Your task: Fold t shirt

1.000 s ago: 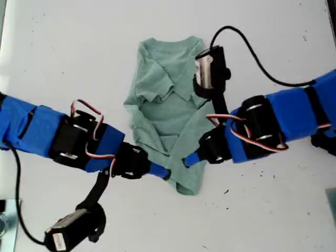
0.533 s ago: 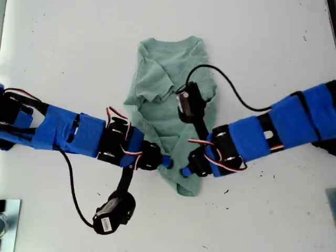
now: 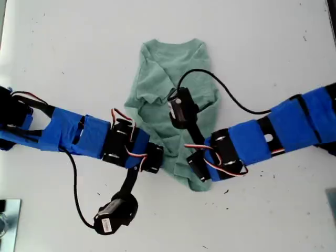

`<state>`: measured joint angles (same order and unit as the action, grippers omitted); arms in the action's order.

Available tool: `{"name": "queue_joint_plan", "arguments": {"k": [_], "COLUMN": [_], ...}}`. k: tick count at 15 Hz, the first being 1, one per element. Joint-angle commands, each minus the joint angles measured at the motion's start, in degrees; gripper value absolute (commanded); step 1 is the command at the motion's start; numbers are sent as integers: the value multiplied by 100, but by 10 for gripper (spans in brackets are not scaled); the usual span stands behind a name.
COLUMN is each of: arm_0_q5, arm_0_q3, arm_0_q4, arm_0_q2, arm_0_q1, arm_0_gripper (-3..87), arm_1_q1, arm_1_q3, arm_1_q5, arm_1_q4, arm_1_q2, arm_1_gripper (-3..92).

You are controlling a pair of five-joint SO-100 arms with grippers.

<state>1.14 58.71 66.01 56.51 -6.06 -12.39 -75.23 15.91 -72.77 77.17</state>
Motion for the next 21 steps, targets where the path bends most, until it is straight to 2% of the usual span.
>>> {"name": "queue_joint_plan", "arguments": {"k": [1,9,12,15,17,18,19,20,21], "arm_0_q5": [-53,-79,-79,-817,-1187,-1266,-1389,-1389,-1380], "arm_0_q3": [-272,-378,-246,-132,18,26,26,35,70], "arm_0_q4": [-62,-35,-18,404,387,387,466,686,976], "arm_0_q2": [747,2004,2426,2602,2470,2435,2470,2681,2971], "arm_0_q1": [-211,-606,-422,809,1591,1837,1986,2127,2338], "arm_0_gripper": [-3,-3,-3,-3,-3,-2,115,229,253], "arm_1_q1": [-220,-563,-272,1283,2558,2892,3190,3507,3876], "arm_1_q3": [316,721,352,-659,-1802,-1863,-1995,-2188,-2681], "arm_1_q5": [114,132,290,1362,2039,2162,2188,2101,2109], "arm_1_q4": [-211,-158,-97,141,1213,1292,1371,1441,1837], "arm_1_q2": [1002,2136,2733,3410,3621,3507,3560,3964,4746], "arm_1_gripper": [24,24,24,24,24,141,299,274,254]}}
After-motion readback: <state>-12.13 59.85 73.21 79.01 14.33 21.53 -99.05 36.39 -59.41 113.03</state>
